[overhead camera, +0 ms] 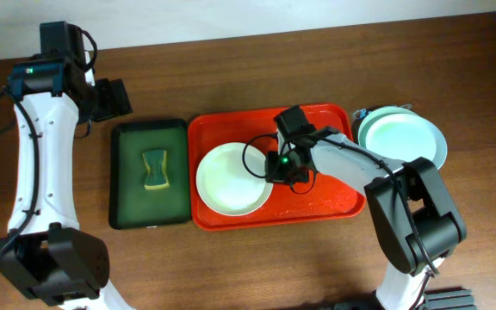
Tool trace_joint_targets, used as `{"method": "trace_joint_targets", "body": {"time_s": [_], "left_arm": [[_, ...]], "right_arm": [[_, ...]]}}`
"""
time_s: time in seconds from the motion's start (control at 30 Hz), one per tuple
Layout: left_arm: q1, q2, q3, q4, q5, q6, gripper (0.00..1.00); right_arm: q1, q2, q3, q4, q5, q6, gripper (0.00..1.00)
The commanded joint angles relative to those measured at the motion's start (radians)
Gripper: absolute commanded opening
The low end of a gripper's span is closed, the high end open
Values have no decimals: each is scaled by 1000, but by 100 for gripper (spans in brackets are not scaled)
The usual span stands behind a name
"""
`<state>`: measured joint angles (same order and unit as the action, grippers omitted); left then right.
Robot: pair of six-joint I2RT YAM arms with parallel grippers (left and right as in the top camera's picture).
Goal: Clean dirty plates on tray and stack at the side
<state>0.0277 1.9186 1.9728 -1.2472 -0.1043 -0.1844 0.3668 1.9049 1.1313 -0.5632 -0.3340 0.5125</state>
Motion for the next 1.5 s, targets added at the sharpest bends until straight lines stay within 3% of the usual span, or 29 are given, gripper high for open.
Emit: {"method": "trace_joint_targets", "body": {"time_s": [0.0,0.2,0.37,0.5,0.67,0.93,1.1,1.37,1.47], "left_arm": [[0,-19,11,-3,10,-13,99],[0,-19,11,-3,10,-13,99],[0,-19,11,-3,10,-13,99],[0,-19,11,-3,10,-13,99],[0,-19,11,-3,10,-13,99],[0,-19,11,-3,10,-13,99],[0,-19,11,-3,10,-13,99],[0,-19,11,-3,10,-13,99],[0,-19,11,-3,10,-13,99]], "right_arm": [[-35,19,80,-101,32,-24,4],[-60,19,326,-380,106,-116,4],[-60,18,477,-483,102,-119,4],[-18,18,502,-441,117,-79,4],[147,19,502,-321,257,10,4],[416,19,502,-164,636,40,4],[513,19,502,-43,839,-149,4],[699,19,502,199,1246,-630,4],[748,19,502,286,1376,-744,4]]}}
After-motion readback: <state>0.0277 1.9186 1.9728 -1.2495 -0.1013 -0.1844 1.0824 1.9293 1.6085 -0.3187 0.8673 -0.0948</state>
